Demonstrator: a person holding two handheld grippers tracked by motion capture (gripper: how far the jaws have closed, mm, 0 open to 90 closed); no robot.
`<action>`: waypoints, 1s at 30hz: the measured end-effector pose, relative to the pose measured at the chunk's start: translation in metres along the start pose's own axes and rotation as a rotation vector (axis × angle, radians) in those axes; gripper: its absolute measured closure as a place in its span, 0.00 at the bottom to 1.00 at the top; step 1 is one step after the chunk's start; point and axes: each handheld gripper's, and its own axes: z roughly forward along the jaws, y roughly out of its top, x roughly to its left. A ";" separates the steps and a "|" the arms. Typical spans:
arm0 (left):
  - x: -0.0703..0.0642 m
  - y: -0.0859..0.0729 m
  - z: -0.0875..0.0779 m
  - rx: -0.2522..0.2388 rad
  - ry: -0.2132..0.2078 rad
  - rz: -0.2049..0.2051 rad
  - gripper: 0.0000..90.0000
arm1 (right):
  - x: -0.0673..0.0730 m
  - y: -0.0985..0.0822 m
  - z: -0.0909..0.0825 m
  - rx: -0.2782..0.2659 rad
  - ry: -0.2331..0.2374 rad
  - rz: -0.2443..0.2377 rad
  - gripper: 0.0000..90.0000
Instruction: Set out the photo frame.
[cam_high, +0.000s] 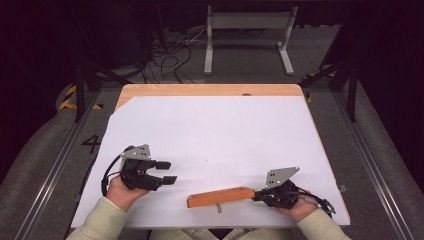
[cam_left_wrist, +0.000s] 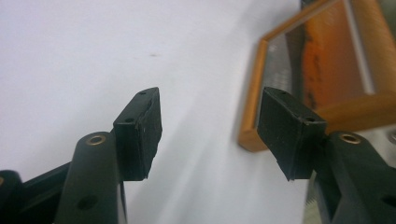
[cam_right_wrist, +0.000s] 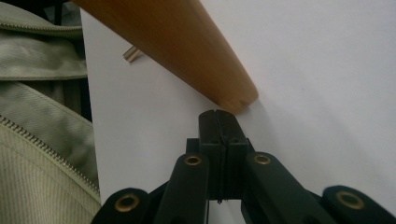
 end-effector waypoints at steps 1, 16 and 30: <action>0.000 0.000 0.000 -0.010 0.005 -0.015 0.44 | 0.000 0.001 0.003 0.008 0.004 0.002 1.00; 0.000 0.000 0.017 0.014 0.023 -0.008 0.44 | -0.021 0.013 0.023 -0.017 0.005 0.097 1.00; -0.002 -0.006 0.033 0.108 0.020 -0.024 0.45 | -0.048 0.043 0.042 -0.043 -0.018 0.161 1.00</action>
